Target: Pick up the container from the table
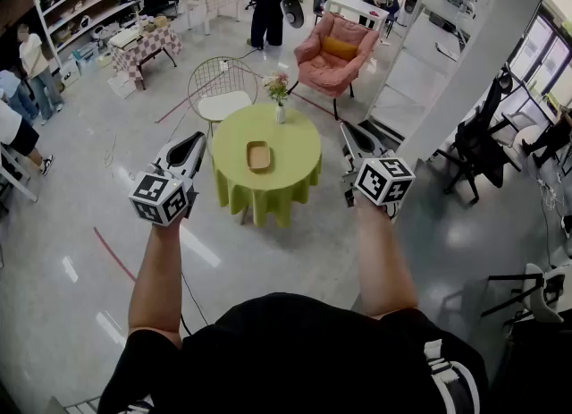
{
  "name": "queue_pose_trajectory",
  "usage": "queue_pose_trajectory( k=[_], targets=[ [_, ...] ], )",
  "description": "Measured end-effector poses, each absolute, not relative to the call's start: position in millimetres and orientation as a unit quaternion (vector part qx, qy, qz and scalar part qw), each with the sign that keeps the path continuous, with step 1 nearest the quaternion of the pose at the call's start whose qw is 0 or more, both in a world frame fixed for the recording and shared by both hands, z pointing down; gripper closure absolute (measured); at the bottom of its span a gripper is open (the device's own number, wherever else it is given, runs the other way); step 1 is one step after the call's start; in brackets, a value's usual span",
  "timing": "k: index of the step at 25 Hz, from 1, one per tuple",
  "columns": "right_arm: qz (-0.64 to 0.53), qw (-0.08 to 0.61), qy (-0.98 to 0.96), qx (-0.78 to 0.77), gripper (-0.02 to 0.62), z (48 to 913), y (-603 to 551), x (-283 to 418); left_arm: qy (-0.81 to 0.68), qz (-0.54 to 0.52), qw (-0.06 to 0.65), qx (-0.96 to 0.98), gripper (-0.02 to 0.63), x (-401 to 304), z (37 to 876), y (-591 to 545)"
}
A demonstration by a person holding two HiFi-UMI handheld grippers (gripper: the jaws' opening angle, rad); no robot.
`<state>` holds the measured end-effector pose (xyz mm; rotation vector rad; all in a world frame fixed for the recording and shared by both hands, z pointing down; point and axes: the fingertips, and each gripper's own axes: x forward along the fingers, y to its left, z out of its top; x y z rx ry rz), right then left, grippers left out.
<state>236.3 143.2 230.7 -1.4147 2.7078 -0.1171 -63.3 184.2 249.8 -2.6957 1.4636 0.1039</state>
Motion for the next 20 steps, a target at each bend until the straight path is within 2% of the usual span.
queue_pose_trajectory(
  k=[20],
  targets=[
    [-0.015,0.000,0.912,-0.410,0.586,265.7,96.9,282.9,0.512,0.004,0.023,-0.859,0.581,-6.0,267.9,150.8]
  ],
)
